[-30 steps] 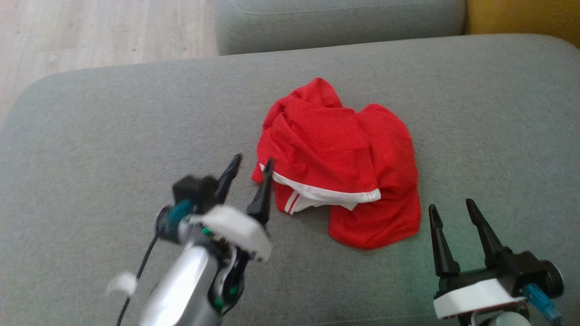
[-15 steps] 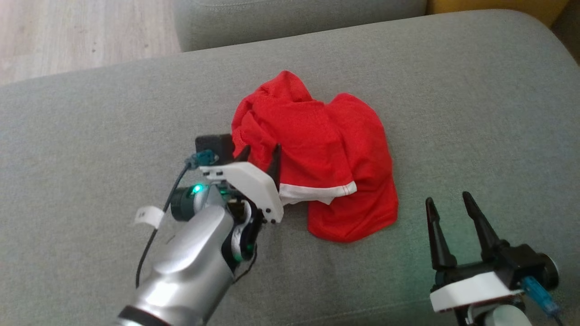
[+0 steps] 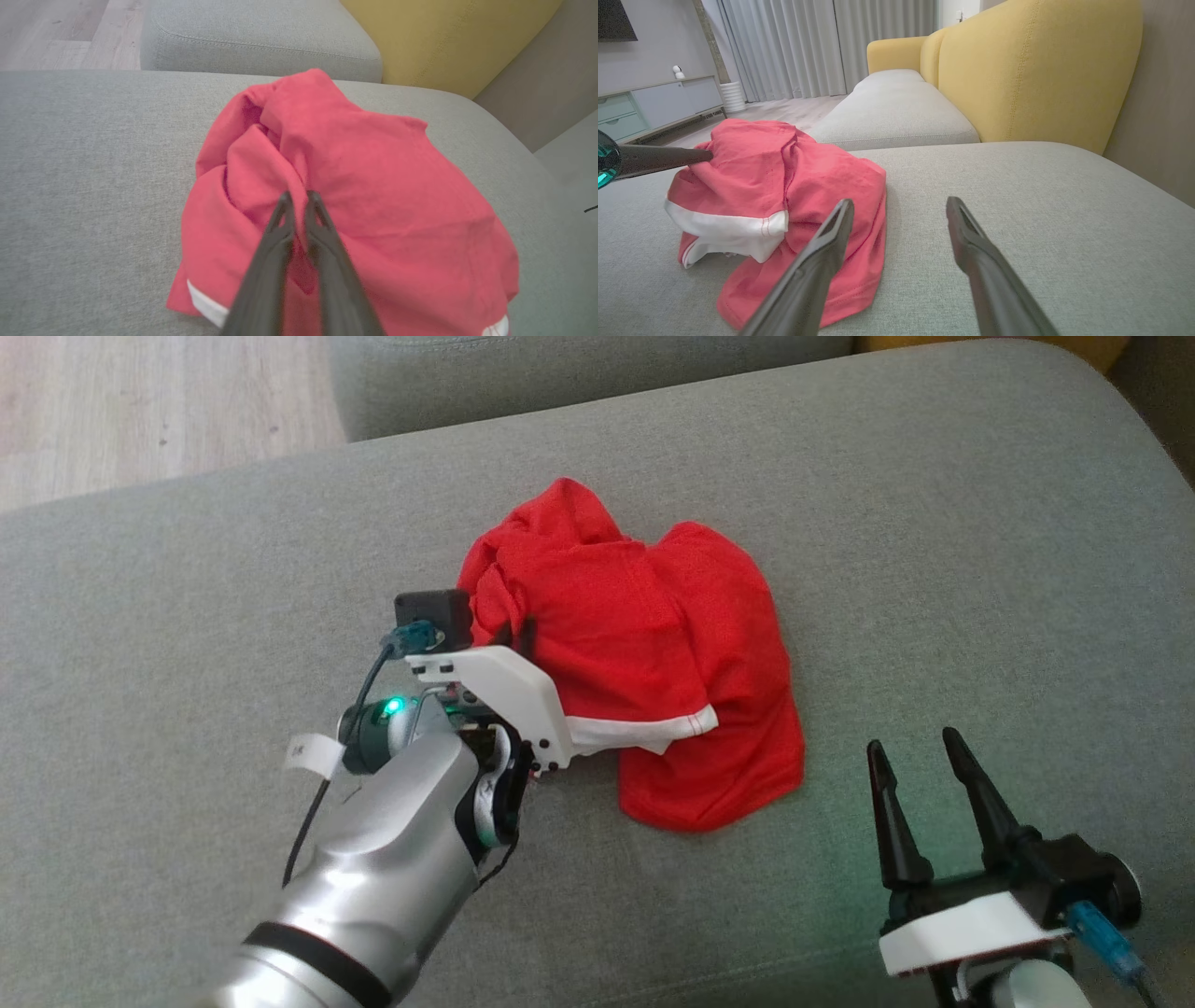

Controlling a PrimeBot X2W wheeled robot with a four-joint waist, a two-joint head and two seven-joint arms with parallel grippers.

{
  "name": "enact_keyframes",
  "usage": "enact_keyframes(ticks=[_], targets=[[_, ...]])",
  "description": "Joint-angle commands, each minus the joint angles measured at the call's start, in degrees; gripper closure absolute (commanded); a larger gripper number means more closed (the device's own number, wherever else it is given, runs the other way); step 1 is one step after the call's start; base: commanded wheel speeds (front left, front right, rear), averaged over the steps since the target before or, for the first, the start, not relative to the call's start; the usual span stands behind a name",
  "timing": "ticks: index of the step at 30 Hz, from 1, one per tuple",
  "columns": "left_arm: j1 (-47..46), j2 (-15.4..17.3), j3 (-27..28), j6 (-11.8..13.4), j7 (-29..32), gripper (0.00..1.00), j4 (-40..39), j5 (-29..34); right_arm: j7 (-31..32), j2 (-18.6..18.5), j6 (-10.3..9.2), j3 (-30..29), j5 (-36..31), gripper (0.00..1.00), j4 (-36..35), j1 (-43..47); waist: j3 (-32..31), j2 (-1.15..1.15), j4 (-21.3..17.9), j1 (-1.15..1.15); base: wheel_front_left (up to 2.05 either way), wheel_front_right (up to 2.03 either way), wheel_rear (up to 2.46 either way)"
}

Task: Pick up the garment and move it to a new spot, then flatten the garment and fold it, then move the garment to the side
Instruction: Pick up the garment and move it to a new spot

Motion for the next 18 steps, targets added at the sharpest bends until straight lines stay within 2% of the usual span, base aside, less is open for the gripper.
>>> enact_keyframes(ticks=[1,5,10,14,18], targets=[[-3.7,0.6,1.1,-0.3,-0.7,1.0,-1.0,-0.2,-0.6,-0.3,0.44,1.4,0.5,0.0,-1.7,-2.4,0.0,0.0,0.0,0.0,0.0,0.0,0.0],[-4.8,0.6,0.0,-1.0,-2.3,1.0,0.3,-1.5,-0.6,-0.3,0.44,1.3,0.5,0.0,-1.5,-2.3,-0.2,0.0,0.0,0.0,0.0,0.0,0.0],[-8.5,1.4,2.7,-1.9,-5.5,1.0,-1.4,-2.5,-0.6,-0.3,0.44,0.2,0.7,0.0,-1.8,-1.3,-1.0,0.0,0.9,0.0,0.0,0.0,0.0],[-12.6,6.3,6.1,-2.3,-6.1,1.0,-7.9,-2.7,-0.6,-0.3,0.44,-1.0,0.5,0.0,-2.0,0.0,-1.7,0.0,2.5,0.0,0.0,0.0,0.0],[-15.6,13.8,9.0,-1.5,-3.5,1.0,-18.1,-2.6,-0.6,-0.3,0.44,-1.3,0.6,0.0,-2.2,0.8,-2.4,0.0,3.9,0.0,0.0,0.0,0.0]])
